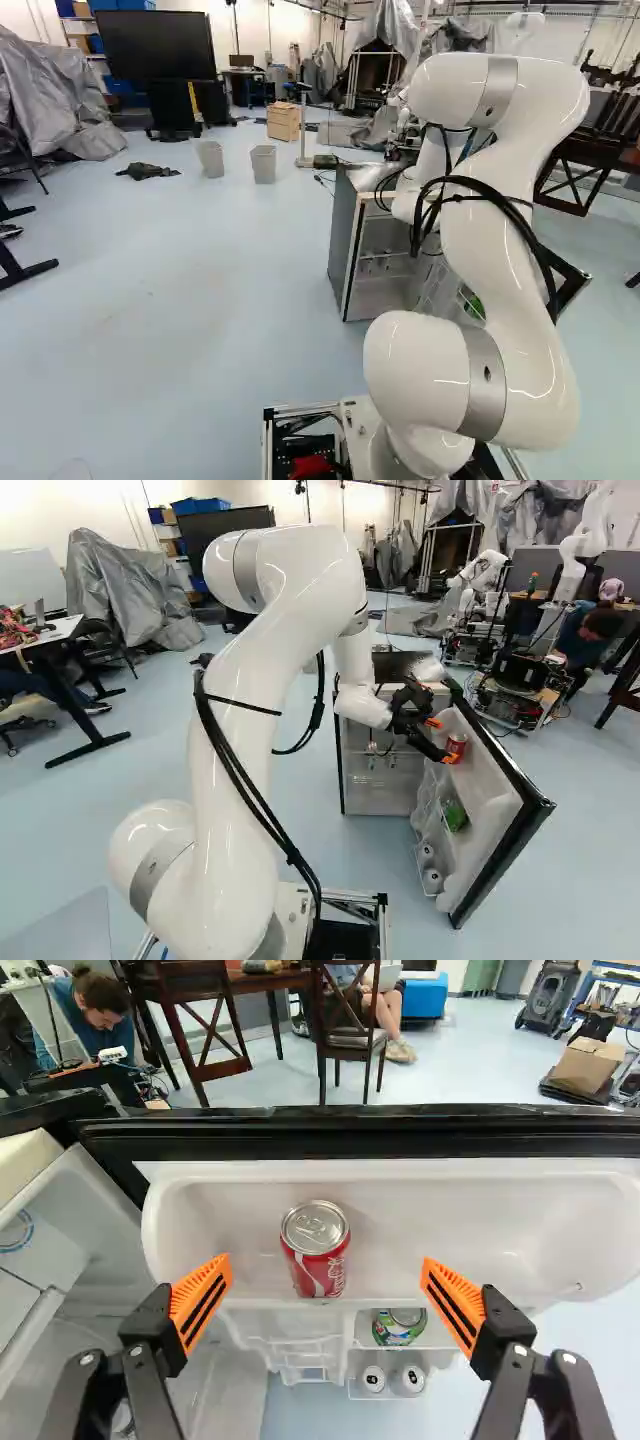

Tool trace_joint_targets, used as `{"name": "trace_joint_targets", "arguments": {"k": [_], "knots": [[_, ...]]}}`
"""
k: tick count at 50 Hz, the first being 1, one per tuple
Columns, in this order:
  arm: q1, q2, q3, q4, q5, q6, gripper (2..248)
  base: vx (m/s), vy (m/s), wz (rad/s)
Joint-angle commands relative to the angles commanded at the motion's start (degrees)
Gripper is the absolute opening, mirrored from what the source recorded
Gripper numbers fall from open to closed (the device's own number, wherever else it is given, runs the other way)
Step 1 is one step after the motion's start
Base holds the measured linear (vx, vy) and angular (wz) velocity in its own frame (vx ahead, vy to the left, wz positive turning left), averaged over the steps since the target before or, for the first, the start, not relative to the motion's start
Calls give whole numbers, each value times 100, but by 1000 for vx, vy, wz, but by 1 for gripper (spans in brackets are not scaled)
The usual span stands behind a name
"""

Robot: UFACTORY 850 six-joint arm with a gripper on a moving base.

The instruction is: Grab a drink from the fridge

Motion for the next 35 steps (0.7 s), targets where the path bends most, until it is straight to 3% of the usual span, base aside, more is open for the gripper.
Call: {"name": "trace_joint_targets", "arguments": {"k": [35], "knots": [[-193,-153,-252,0,0,0,247,0,0,0]]}}
